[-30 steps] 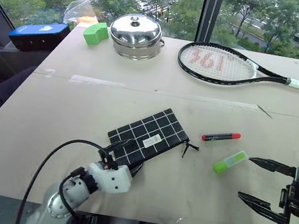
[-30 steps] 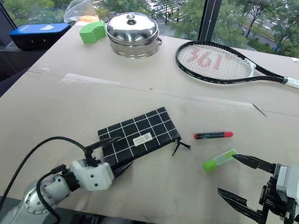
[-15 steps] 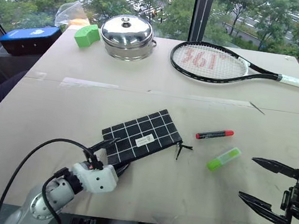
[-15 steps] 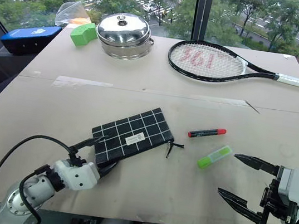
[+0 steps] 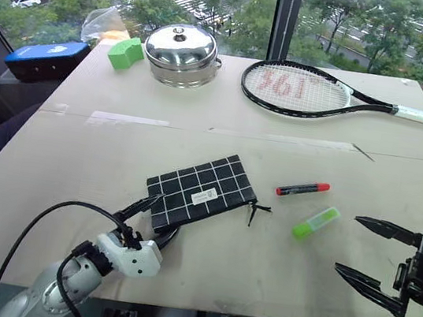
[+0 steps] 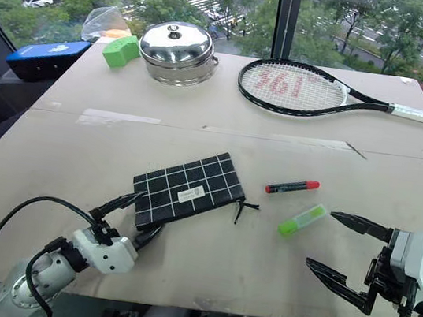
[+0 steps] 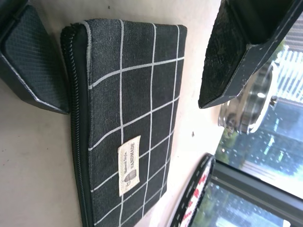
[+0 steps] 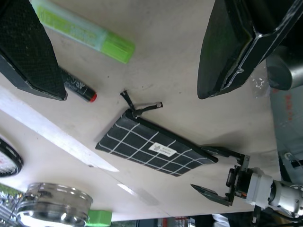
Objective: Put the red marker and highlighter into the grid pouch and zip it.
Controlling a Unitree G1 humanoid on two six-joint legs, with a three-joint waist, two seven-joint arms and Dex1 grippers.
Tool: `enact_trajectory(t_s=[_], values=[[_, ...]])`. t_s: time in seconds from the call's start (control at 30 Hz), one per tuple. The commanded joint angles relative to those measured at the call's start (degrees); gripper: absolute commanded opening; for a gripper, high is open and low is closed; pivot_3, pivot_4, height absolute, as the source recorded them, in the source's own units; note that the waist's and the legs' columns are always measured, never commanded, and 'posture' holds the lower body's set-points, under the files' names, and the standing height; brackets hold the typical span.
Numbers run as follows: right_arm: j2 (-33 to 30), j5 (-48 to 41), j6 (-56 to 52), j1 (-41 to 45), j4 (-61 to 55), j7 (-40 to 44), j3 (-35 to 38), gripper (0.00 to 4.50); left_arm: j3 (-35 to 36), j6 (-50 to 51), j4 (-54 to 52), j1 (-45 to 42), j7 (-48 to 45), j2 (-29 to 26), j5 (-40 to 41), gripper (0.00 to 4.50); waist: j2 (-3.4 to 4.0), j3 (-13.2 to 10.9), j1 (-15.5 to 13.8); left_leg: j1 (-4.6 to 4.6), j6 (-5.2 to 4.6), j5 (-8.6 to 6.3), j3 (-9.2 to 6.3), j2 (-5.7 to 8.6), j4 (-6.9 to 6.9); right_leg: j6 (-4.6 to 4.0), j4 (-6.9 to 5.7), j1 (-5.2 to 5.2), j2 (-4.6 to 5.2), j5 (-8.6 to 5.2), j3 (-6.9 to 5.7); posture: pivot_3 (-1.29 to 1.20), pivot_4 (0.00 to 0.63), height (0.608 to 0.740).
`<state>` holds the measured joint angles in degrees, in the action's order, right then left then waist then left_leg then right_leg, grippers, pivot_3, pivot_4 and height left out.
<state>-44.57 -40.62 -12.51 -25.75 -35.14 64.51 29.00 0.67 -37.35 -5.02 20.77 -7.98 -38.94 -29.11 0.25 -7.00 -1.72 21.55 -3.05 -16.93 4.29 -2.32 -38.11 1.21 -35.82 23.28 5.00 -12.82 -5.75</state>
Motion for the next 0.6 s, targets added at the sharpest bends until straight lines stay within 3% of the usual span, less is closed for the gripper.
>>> enact_trajectory(t_s=[0.03, 0.1, 0.2, 0.33, 0.4, 0.53, 0.6], values=[[-0.14, -0.83, -0.24, 0.26, -2.09, -0.48, 0.37, 4.49, -0.42, 1.74, 15.91, -3.04, 0.92, -3.22, -3.06, 4.34, 0.10, 0.07, -0.48, -0.03, 0.00, 0.00, -0.01, -0.01, 0.04, -0.01, -0.01, 0.00, 0.00, 0.01, -0.04, 0.00, 0.150, 0.740], [-0.03, -0.73, -0.33, 0.28, -2.30, -0.72, 0.17, 4.49, -2.29, 0.19, 20.69, -6.35, 0.77, -4.15, -1.93, 4.34, 0.26, 0.12, -0.79, -0.17, 0.01, 0.00, -0.03, -0.03, 0.14, -0.01, -0.02, -0.06, 0.01, 0.01, -0.13, 0.00, 0.150, 0.740], [-0.11, -1.10, -0.89, 0.44, -2.80, -1.17, 0.37, 4.50, -4.74, 0.27, 24.37, -9.89, -5.79, -4.75, 5.37, 3.60, 0.32, 0.10, -0.86, -0.73, 0.03, -0.01, 0.10, 0.01, 0.69, 0.00, -0.01, -0.34, 0.16, 0.00, -0.14, 0.00, 0.150, 0.740], [-0.02, -1.71, -1.55, -0.11, -3.93, -1.95, 1.11, 4.50, -6.48, 8.24, 22.57, -10.77, -19.15, -4.28, 19.05, 1.76, 0.53, 0.19, -0.83, -0.87, 0.03, 0.00, -0.12, -0.09, 0.94, 0.00, -0.01, -0.34, 0.14, 0.00, -0.54, 0.00, 0.150, 0.740], [0.15, -1.88, -1.68, -0.54, -4.43, -2.28, 1.22, 4.50, -6.42, 11.85, 20.26, -10.67, -22.13, -4.41, 21.81, 0.78, 0.81, 0.34, -0.78, -0.90, 0.03, 0.00, -0.12, -0.18, 0.99, 0.00, -0.01, -0.34, 0.15, 0.00, -0.74, 0.00, 0.150, 0.740], [0.62, -1.80, -2.05, -0.47, -5.23, -3.27, 0.05, 4.50, -5.57, 20.55, 13.64, -10.20, -27.38, -4.96, 27.01, 0.10, 0.95, 0.44, -0.54, -1.00, 0.01, 0.03, -0.21, -0.24, 1.06, -0.02, -0.01, -0.41, 0.04, -0.01, -1.02, 0.00, 0.150, 0.740], [0.74, -1.84, -2.32, 0.15, -5.42, -3.81, -0.74, 4.50, -4.79, 23.31, 10.78, -10.07, -28.54, -5.10, 27.95, 0.10, 0.91, 0.45, -0.46, -0.99, 0.01, 0.25, -0.21, -0.24, 1.03, -0.20, -0.01, -0.40, -0.01, -0.12, -1.10, 0.00, 0.150, 0.740]])
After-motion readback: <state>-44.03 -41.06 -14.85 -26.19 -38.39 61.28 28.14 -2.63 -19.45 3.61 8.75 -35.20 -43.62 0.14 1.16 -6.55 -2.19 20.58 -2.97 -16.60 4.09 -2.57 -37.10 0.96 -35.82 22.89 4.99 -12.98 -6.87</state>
